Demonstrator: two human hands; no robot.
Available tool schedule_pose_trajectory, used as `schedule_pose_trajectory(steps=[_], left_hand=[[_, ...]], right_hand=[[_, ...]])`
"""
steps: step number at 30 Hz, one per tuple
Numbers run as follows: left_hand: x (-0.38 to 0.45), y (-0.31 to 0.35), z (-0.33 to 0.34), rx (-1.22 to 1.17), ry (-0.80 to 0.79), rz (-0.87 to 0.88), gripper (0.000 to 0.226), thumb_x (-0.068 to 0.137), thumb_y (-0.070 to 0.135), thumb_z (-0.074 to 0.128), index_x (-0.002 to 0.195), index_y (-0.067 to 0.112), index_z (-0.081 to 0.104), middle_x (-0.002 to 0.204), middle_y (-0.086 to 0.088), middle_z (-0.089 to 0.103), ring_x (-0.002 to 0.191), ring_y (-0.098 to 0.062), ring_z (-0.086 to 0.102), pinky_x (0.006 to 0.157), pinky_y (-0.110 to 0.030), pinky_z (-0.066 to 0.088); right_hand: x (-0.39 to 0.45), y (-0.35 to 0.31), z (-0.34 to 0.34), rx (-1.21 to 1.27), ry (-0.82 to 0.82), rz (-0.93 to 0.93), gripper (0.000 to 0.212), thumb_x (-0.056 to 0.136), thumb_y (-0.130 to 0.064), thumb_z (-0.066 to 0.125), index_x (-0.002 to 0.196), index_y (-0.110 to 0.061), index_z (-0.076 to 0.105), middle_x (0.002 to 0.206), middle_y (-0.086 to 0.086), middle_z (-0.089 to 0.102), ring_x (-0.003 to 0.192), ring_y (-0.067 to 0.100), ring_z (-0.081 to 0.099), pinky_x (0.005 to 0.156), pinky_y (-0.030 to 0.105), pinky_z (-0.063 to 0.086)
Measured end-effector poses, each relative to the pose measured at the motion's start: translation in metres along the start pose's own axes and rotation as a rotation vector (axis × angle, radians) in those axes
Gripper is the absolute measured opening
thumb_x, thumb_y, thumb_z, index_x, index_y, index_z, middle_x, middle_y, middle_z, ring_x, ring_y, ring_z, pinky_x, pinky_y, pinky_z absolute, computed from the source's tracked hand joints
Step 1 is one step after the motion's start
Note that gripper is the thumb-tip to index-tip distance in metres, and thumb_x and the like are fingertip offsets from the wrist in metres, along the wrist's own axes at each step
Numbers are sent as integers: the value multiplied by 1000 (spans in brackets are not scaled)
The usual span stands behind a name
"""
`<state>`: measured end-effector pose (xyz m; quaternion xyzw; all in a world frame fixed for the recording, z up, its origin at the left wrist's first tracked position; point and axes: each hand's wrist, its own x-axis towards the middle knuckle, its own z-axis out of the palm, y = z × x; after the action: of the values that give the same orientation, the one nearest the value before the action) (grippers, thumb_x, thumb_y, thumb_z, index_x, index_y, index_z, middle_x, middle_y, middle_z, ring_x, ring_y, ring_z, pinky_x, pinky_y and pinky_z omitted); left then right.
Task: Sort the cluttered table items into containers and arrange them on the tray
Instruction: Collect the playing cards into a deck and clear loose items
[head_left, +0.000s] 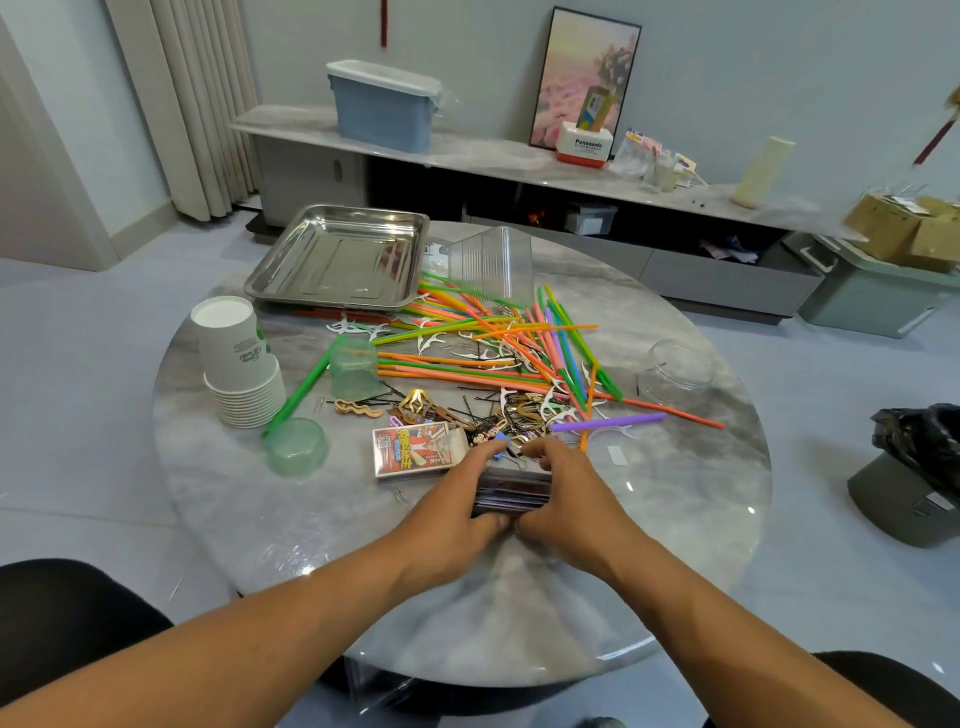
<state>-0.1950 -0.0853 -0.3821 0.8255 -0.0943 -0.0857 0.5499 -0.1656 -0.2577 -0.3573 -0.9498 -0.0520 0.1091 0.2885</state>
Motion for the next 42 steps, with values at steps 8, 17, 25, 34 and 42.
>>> schedule_pose_trajectory(steps=[8,17,25,34,42], left_hand=[[6,-3,8,73,72,41,65,100,6,54,150,41,30,145,6,44,128,-10,50,107,-23,40],[6,-12,13,149,110,82,83,98,8,52,158,38,4,157,11,17,138,5,21,109,-14,20],[2,-14,13,343,165,146,64,104,22,47,159,32,15,157,7,20,138,-15,38,106,-31,40],[-1,-14,14,514,105,138,78,99,13,49,161,30,6,161,3,9,132,-25,45,95,-35,44],[-1,-9,6,373,120,93,33,102,13,49,134,20,43,130,-2,43,106,-22,54,90,-42,47]], right_hand=[[-7,5,7,402,138,17,65,59,-29,66,122,-32,51,120,-6,57,105,8,60,78,15,46],[-11,6,28,112,24,-158,71,96,-15,49,159,-30,19,162,-3,15,145,10,25,117,17,20],[-14,4,33,144,134,-127,57,107,-38,39,160,-26,23,164,-8,19,149,6,20,117,20,19],[-19,1,36,293,71,-88,73,101,-22,44,162,-32,4,164,-20,6,140,-15,5,108,7,8],[-12,5,27,533,131,-134,84,96,-6,61,158,-40,16,148,-8,49,132,10,51,107,20,42]])
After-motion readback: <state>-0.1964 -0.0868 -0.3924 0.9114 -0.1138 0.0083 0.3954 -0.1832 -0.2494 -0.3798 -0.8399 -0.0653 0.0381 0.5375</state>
